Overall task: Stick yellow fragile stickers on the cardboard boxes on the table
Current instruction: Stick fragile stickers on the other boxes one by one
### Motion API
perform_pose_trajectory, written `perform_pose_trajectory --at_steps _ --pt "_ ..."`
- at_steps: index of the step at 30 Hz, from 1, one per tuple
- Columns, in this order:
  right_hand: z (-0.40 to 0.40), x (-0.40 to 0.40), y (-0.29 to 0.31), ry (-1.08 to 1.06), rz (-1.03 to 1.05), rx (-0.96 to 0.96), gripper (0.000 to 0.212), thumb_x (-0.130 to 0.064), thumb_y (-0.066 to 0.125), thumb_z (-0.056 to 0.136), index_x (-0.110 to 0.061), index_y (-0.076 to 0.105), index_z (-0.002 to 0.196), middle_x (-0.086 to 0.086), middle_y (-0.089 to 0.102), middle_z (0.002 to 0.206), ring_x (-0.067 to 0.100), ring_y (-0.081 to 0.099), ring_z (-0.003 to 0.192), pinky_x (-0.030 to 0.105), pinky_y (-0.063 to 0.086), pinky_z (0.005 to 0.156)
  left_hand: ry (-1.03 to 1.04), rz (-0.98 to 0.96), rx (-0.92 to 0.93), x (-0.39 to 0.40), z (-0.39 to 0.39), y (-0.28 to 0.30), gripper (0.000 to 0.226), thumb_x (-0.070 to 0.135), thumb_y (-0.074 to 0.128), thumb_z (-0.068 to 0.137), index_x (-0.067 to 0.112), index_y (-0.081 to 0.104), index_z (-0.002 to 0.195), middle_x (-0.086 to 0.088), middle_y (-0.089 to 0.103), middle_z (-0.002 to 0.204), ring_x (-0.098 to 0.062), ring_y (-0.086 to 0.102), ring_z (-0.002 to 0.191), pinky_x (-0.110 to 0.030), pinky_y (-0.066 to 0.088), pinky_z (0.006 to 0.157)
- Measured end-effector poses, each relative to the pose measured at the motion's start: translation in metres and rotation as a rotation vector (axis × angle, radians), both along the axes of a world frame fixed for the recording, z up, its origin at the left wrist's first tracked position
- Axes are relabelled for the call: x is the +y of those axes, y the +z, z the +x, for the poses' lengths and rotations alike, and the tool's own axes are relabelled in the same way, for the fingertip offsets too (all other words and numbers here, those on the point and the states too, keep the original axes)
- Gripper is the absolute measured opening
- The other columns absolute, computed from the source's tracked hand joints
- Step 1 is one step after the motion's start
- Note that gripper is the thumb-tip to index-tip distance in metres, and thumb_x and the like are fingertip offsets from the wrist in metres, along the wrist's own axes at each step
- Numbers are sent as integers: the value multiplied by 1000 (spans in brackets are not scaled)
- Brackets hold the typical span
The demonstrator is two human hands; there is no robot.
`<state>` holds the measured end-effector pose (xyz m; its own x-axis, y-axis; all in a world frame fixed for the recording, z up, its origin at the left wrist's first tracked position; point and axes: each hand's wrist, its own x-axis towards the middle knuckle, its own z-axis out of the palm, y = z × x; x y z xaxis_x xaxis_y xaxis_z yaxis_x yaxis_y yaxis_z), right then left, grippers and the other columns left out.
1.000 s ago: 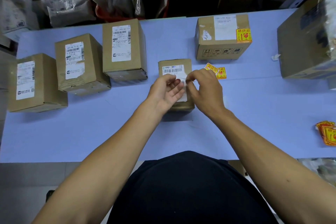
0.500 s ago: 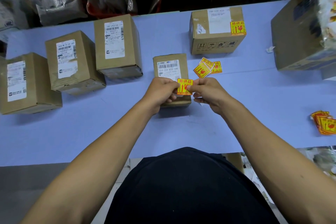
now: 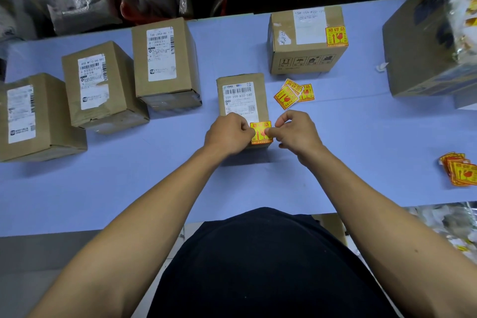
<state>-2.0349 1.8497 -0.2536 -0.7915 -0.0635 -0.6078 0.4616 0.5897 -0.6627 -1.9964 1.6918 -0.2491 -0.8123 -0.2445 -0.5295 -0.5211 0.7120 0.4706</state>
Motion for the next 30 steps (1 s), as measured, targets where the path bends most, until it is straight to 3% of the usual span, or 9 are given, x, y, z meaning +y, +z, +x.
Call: perform_pose_trajectory --at_steps 2,4,6,9,12,17,25,30 --pt "0 -1 0 44 61 45 32 -24 86 73 -20 55 69 4 67 76 30 69 84 49 59 76 -2 -19 -12 0 0 -1 20 26 59 81 11 70 72 -5 71 76 -28 65 81 -39 58 71" --pt "-1 -3 1 99 126 86 35 -28 87 73 -23 53 66 -1 65 72 27 66 78 40 56 68 -8 -31 -20 0 -1 -3 20 27 59 81 13 70 72 -2 71 76 -27 65 80 -37 56 69" --pt "-1 -4 2 143 183 123 37 -30 86 72 -22 51 65 -6 60 67 22 60 74 29 42 56 -13 -47 -17 0 -1 -5 19 27 59 81 14 69 72 -1 70 76 -27 64 79 -34 53 67" --pt "-1 -7 3 191 269 155 37 -31 83 73 -21 48 65 -9 57 66 21 56 76 26 29 51 -19 -73 -4 1 0 -7 19 27 58 80 13 65 69 -1 66 71 -28 62 76 -29 46 59" --pt "0 -10 3 237 338 190 34 -28 78 74 -21 46 65 -4 59 72 24 56 78 25 27 51 -31 -100 6 3 1 -8 22 26 56 79 14 54 61 2 56 63 -31 58 73 -26 35 54" --pt "1 -13 3 276 409 249 32 -24 72 74 -20 42 64 1 62 77 27 54 77 26 26 51 -68 -139 20 5 1 -8 26 27 53 82 16 47 59 -3 57 71 -34 55 75 -30 37 59" --pt "-2 -11 -3 306 438 250 33 -25 71 75 -20 40 65 2 60 77 28 53 77 28 29 55 -92 -168 34 5 1 -11 23 28 53 83 16 51 63 -5 62 76 -34 55 76 -30 38 61" --pt "-6 -9 -7 325 438 234 37 -32 75 75 -21 41 66 0 59 76 27 55 77 26 24 50 -156 -287 59 7 1 -11 23 34 54 87 15 57 75 -9 65 83 -33 53 73 -31 36 61"
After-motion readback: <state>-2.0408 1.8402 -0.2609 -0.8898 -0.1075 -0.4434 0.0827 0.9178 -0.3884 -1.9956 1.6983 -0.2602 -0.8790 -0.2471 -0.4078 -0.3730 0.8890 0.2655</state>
